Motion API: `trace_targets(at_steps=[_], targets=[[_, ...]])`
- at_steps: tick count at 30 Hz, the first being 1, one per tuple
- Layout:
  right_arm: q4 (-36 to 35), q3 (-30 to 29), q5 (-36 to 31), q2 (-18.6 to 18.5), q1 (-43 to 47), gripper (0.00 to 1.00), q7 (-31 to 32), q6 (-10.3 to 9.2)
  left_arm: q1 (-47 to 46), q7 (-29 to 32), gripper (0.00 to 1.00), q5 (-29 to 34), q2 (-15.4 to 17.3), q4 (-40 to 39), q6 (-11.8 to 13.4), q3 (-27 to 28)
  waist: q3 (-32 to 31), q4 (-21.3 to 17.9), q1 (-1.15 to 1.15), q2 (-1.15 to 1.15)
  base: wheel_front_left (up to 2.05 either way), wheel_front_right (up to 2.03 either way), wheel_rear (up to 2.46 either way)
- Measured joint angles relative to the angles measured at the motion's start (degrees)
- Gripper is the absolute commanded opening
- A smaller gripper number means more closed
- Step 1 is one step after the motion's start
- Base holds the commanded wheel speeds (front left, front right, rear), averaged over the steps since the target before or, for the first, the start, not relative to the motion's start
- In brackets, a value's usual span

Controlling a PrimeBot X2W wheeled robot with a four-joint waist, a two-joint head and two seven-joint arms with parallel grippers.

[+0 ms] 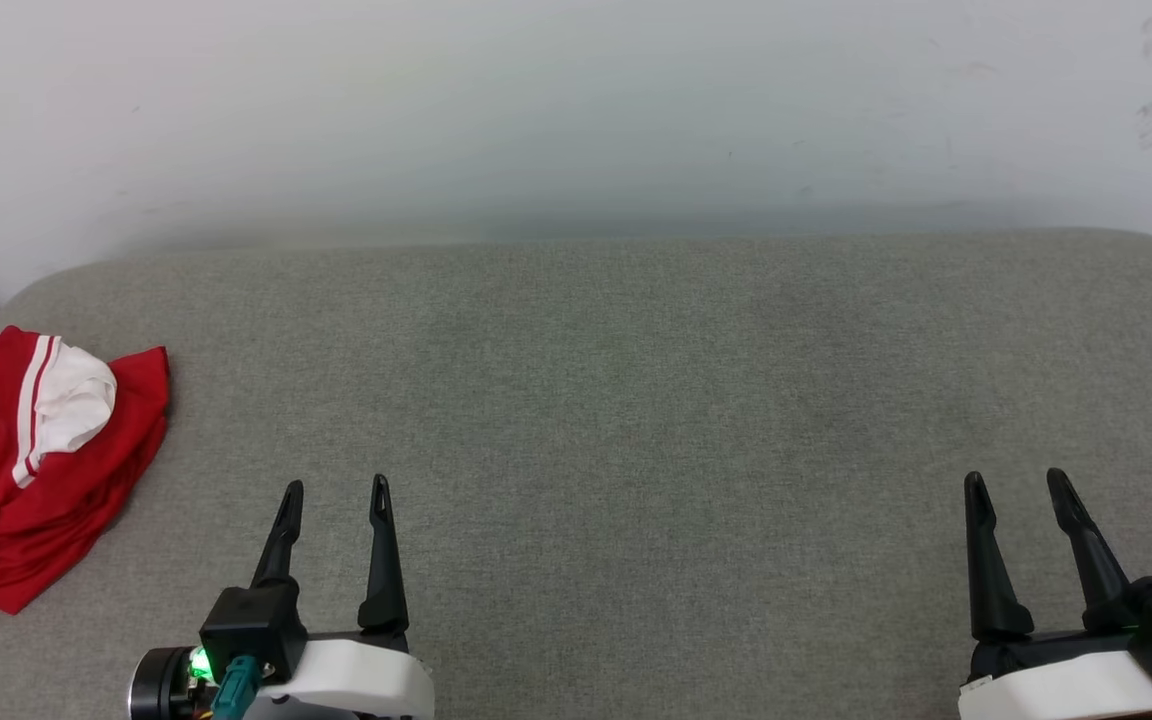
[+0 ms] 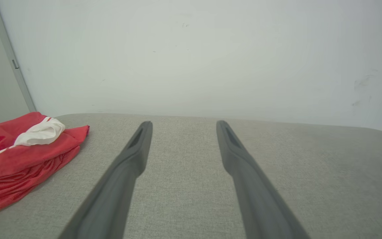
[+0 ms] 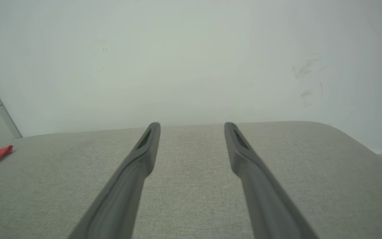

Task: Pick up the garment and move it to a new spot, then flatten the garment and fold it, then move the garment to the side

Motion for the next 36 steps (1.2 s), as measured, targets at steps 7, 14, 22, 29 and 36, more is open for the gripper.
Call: trace_targets(at_steps=[7,14,22,29,36], targets=[[-0.6,0.2,-2.0,0.0,0.1,1.0,-0.8,0.0,0.3,-0.8,1.0,2.9,-0.8,0.0,-1.1,1.0,0.0,0.1,0.0,0.0,0.0,0.0,0.0],[-1.1,0.6,-4.1,0.0,0.9,1.0,-1.5,0.0,1.0,-1.5,1.0,4.7,-1.3,0.1,-2.1,1.8,0.1,0.0,0.0,0.0,0.0,0.0,0.0],[-1.0,0.8,-3.5,0.0,1.1,1.0,-1.8,0.0,1.3,-1.7,1.0,4.7,-1.5,1.0,-3.5,2.8,0.1,0.1,0.0,0.0,0.0,0.0,0.0],[-0.6,0.6,-2.3,0.0,1.2,1.0,-1.8,0.01,1.3,-1.7,1.0,2.5,-1.5,1.3,-3.9,3.1,0.1,0.1,0.0,0.0,0.0,0.0,0.0],[-0.3,0.4,-1.9,0.0,1.2,1.0,-1.8,0.01,1.3,-1.7,1.0,1.8,-1.5,1.8,-4.0,3.1,0.2,0.3,0.0,0.0,0.0,0.0,0.0]])
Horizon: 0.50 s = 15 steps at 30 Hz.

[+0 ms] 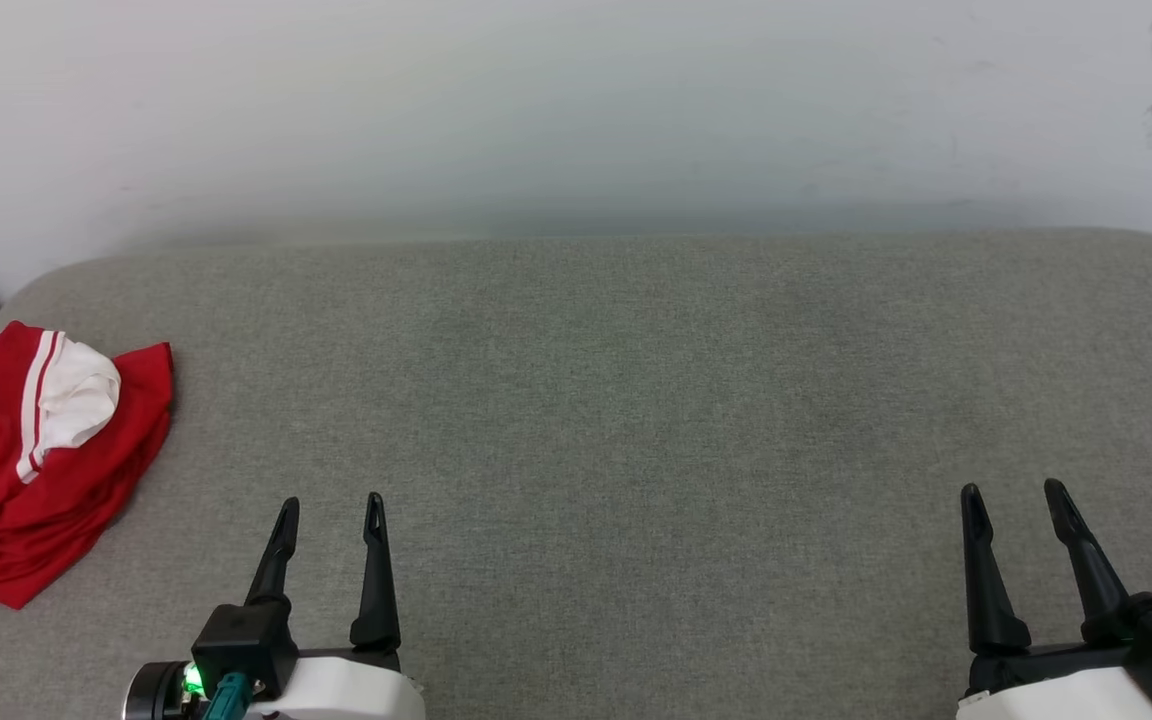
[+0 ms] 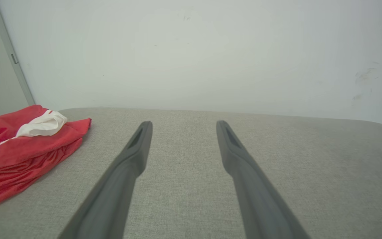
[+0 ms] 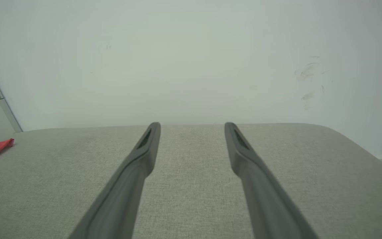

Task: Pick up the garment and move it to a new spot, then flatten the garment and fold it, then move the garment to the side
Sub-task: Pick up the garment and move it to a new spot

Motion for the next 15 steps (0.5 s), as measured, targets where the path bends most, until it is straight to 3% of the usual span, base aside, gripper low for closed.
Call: trace_targets(at_steps=[15], targets=[[0.0,0.2,0.1,0.0,0.3,1.0,0.0,0.0,-0.1,0.0,1.0,-0.6,0.0,0.2,0.2,0.8,0.4,5.0,0.0,0.0,0.0,0.0,0.0]])
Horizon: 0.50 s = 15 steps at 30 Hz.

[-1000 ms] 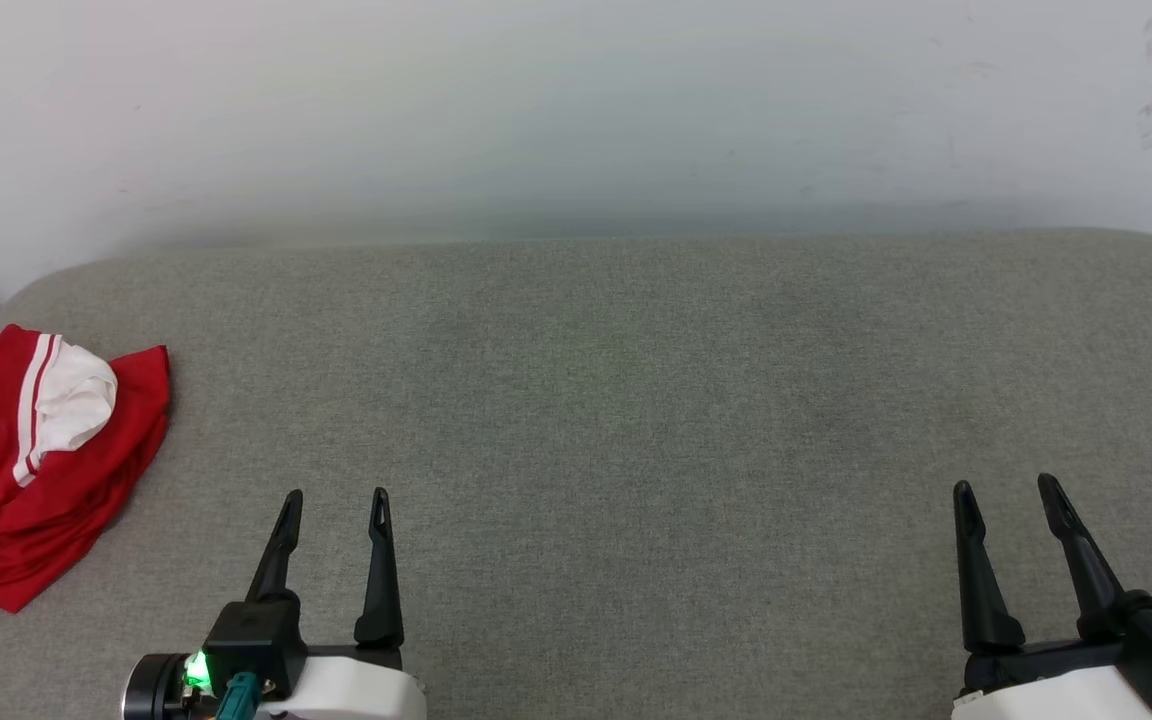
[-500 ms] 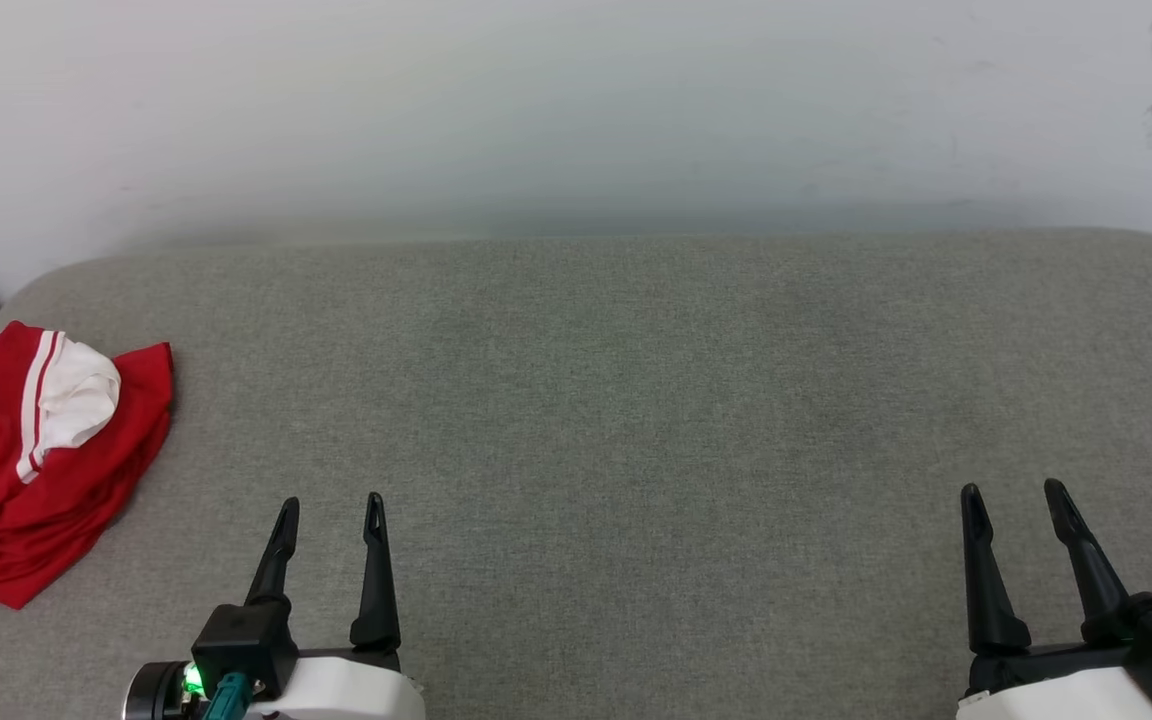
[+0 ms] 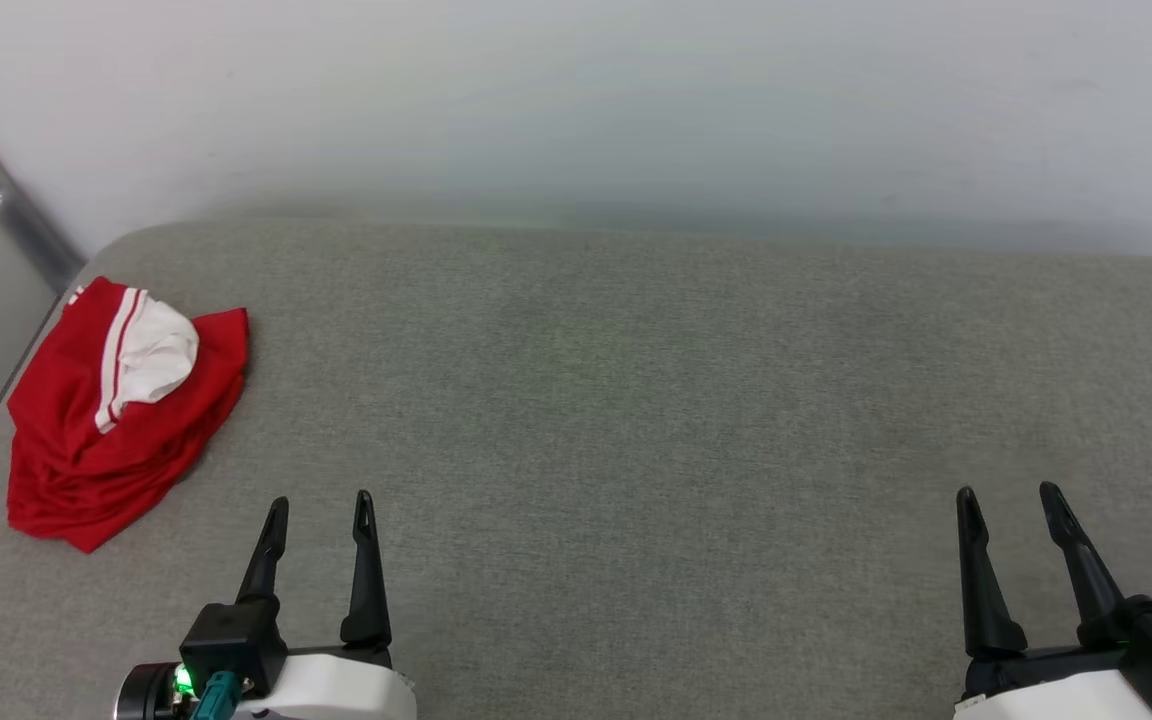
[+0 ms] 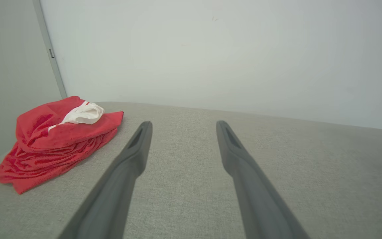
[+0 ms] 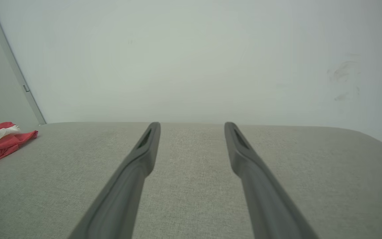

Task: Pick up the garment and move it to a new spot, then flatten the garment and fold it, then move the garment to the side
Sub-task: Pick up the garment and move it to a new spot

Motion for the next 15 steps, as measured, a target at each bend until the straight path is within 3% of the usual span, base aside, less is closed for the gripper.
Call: trace_targets(at_steps=[15], targets=[[-0.2,0.0,-0.5,0.0,0.0,1.0,0.0,0.0,-0.8,0.0,1.0,-1.5,0.0,-0.1,0.7,1.2,0.7,11.0,0.0,0.0,0.0,0.0,0.0]])
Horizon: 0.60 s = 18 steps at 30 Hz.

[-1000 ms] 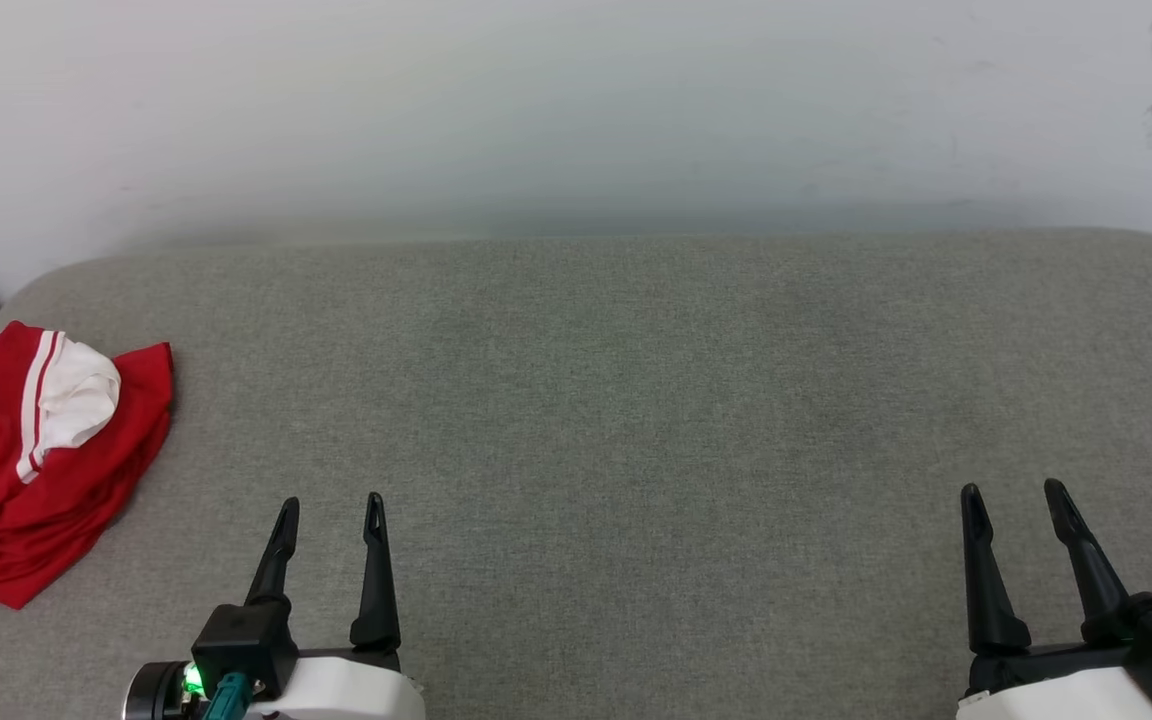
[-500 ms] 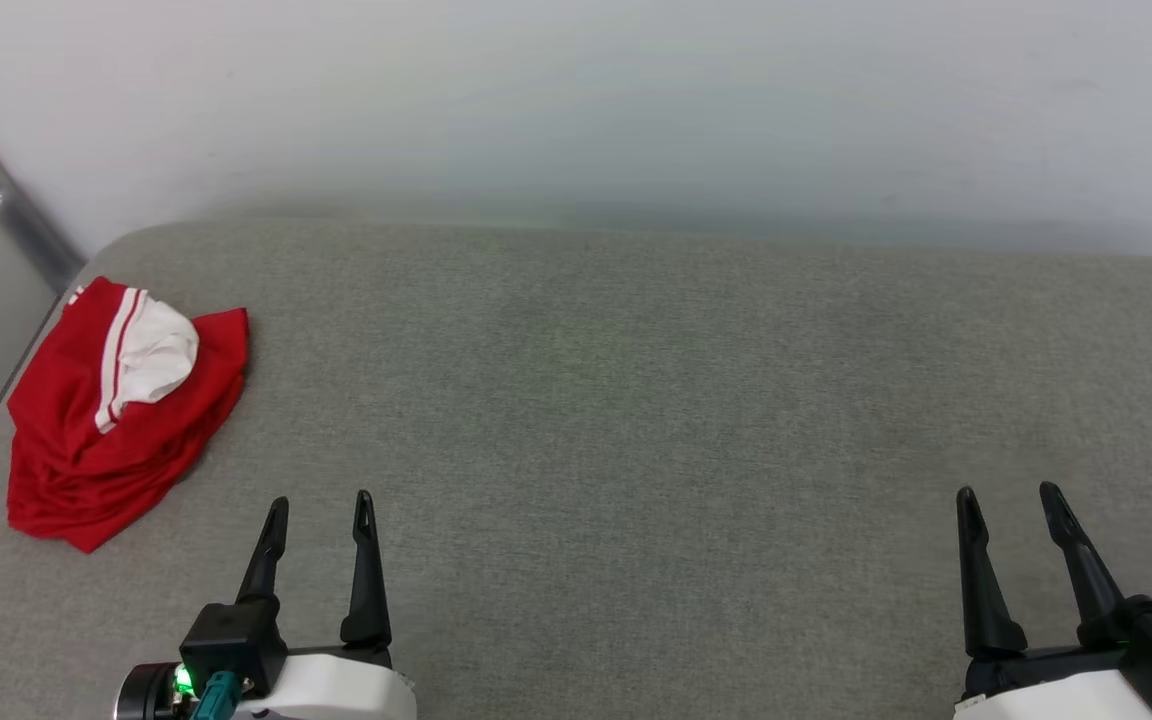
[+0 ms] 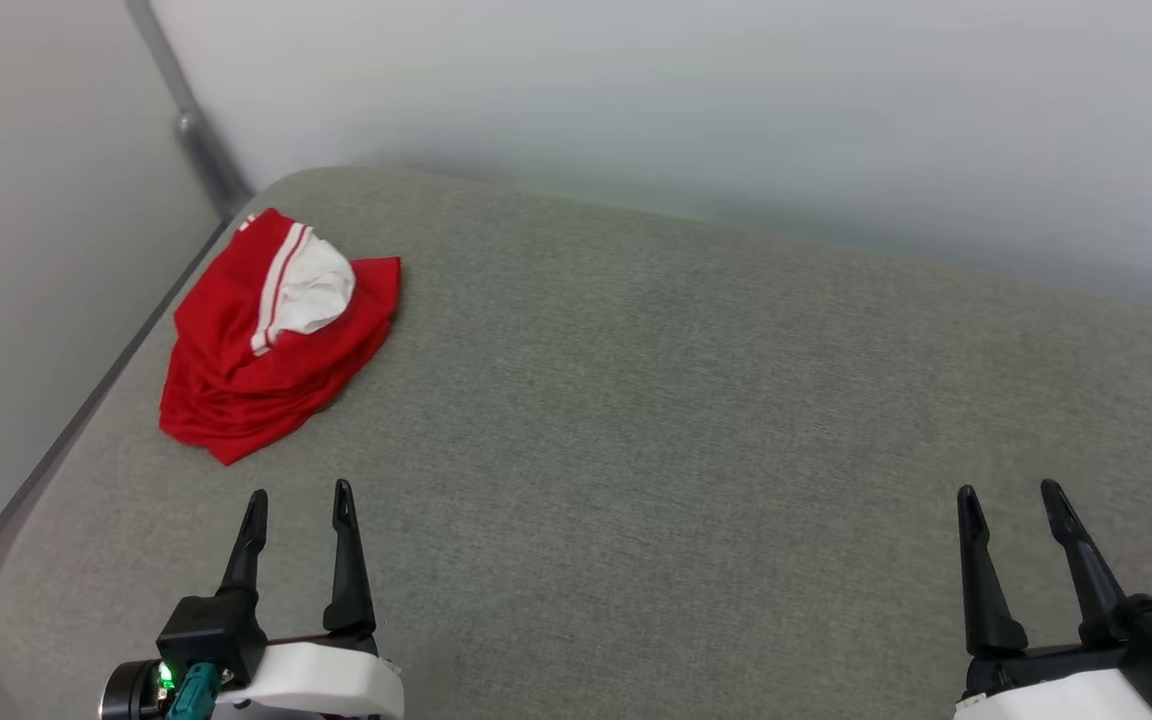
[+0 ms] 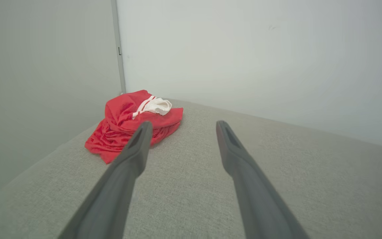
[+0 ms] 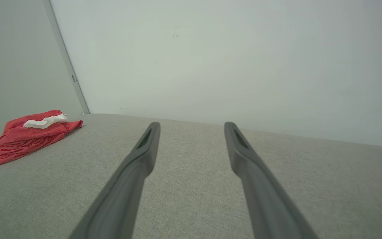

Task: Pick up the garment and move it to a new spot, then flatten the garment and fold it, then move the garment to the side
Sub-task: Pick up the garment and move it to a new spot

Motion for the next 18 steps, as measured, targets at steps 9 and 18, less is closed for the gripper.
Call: trace_targets(at_steps=[9,18], targets=[[-0.1,0.1,-0.3,0.0,0.0,1.0,0.0,0.0,0.0,0.0,1.0,-0.8,0.0,0.2,0.0,1.0,0.3,7.4,0.0,0.0,0.0,0.0,0.0],[-0.1,0.9,-0.6,0.0,0.0,1.0,0.0,0.0,0.1,0.0,1.0,-2.1,0.0,0.3,0.2,2.5,0.6,12.7,0.0,0.0,0.0,0.0,0.0]])
